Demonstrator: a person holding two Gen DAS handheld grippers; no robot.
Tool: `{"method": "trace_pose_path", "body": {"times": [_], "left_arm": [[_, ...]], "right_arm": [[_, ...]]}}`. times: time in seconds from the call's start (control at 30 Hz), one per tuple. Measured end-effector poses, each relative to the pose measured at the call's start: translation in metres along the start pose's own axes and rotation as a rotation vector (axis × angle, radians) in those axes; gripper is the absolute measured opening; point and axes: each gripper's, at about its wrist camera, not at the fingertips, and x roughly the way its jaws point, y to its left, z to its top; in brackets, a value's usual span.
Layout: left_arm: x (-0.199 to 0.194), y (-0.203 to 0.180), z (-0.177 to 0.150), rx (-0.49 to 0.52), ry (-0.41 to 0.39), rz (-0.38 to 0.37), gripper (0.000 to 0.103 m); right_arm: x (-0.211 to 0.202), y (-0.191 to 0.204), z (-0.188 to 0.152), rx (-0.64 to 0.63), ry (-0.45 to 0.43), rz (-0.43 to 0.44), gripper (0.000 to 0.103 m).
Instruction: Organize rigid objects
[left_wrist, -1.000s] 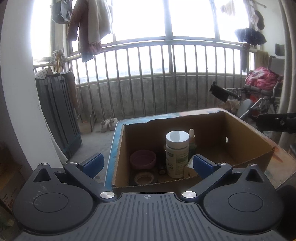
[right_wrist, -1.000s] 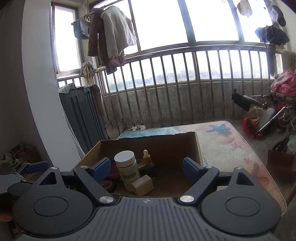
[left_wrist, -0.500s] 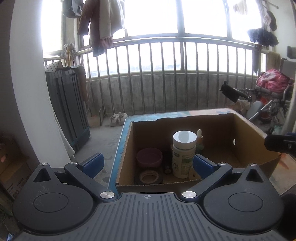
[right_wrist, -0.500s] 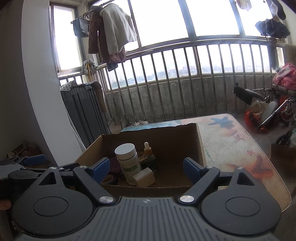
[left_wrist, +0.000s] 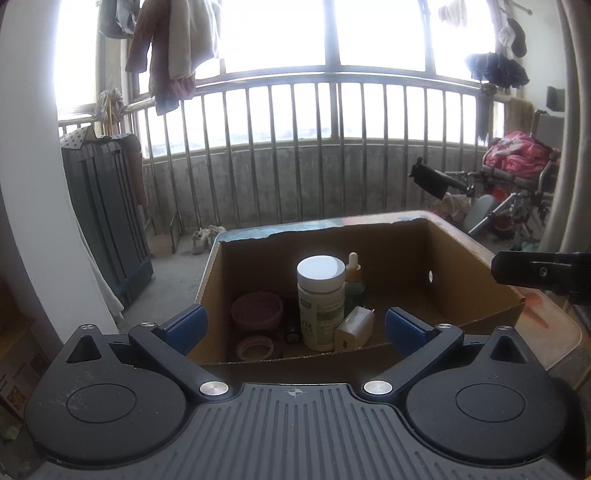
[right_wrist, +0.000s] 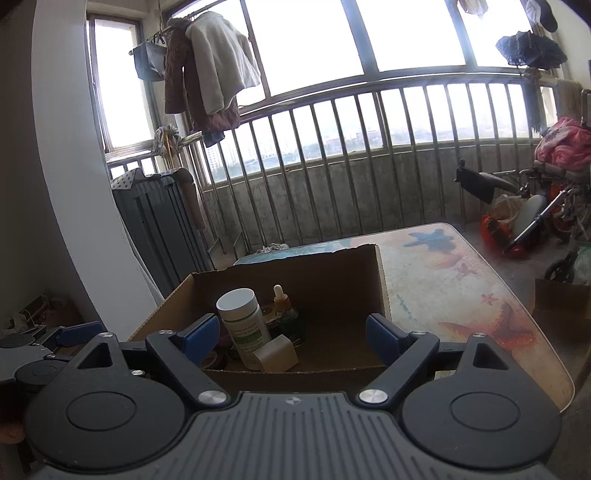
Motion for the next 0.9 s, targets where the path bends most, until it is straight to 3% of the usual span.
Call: {"method": "trace_pose_path", "body": {"times": [0.27, 0.9], "left_arm": [[0.0002, 0.0006, -0.0013, -0.042, 0.016, -0.006, 0.103], [0.0013, -0.0074, -0.0058, -0.028, 0.025, 0.010, 0.103]], "right_arm": [[-0.0030, 0.0066, -0.0022, -0.025, 0.005, -0.003, 0.090], [0.0012, 0.0079, -0.0001, -0.020, 0.004, -0.022, 0.095]]}}
